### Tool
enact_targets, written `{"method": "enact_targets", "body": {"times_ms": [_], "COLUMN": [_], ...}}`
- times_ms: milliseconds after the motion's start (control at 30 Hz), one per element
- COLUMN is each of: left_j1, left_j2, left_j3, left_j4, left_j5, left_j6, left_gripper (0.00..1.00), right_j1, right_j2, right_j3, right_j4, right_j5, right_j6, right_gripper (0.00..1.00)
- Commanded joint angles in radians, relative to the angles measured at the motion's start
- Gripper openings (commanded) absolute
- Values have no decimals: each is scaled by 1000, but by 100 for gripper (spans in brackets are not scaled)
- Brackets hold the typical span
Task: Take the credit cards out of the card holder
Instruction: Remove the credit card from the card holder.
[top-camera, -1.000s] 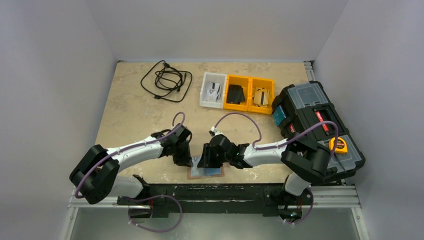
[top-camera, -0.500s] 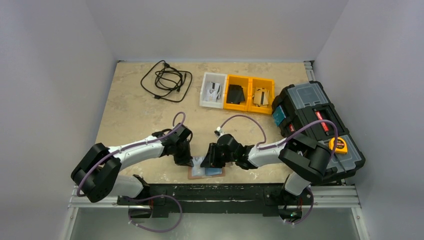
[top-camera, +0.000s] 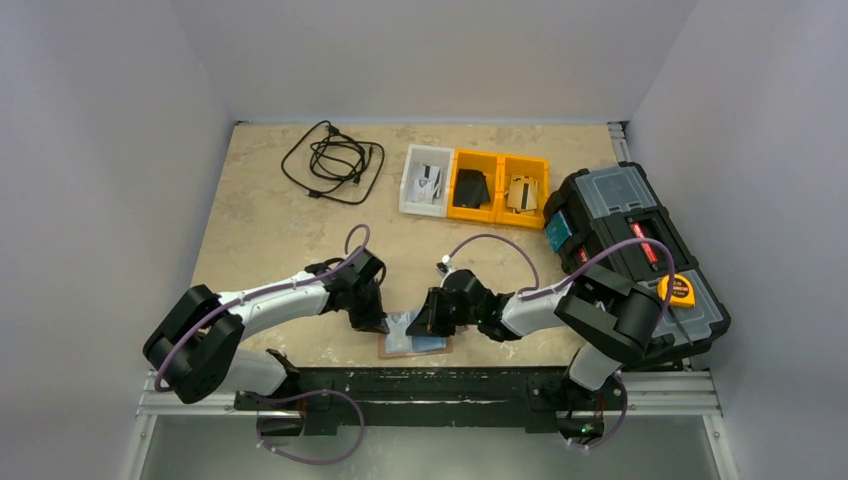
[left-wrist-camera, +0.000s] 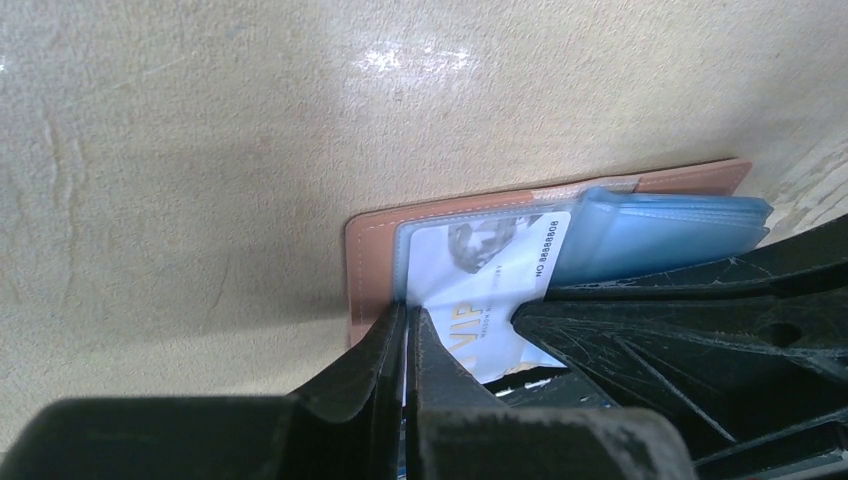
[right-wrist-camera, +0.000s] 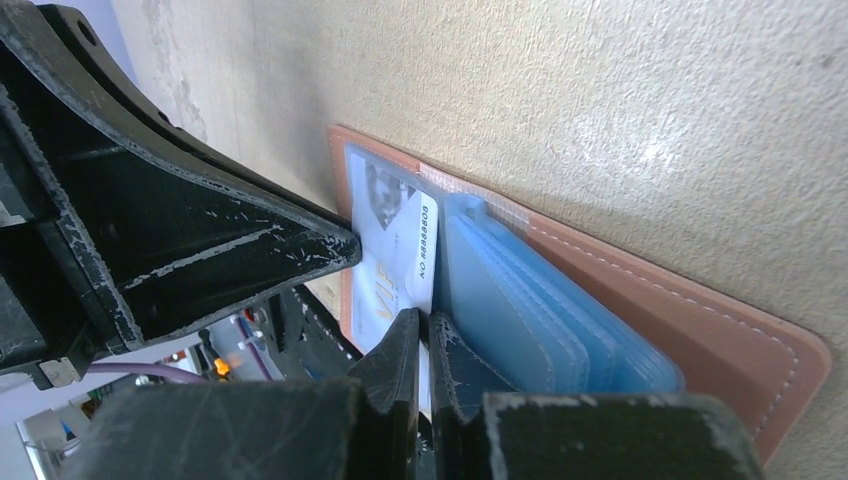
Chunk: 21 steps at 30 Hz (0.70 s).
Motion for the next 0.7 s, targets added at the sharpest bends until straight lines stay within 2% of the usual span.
{"method": "enact_targets", "body": {"times_ms": [0, 667], "left_j1": [-10, 1], "left_j2": [37, 63], "left_j3": [-28, -14], "left_j4": [-45, -66], "left_j5": [-92, -106], "left_j6": [-6, 9], "left_gripper": [0, 0], "right_j1": [4, -7], "right_j2": [-39, -133], "right_j3": [-9, -56], "right_j4": [-31, -146], "right_j5": [28, 110], "right_j6": [-8, -15], "right_gripper": [0, 0]}}
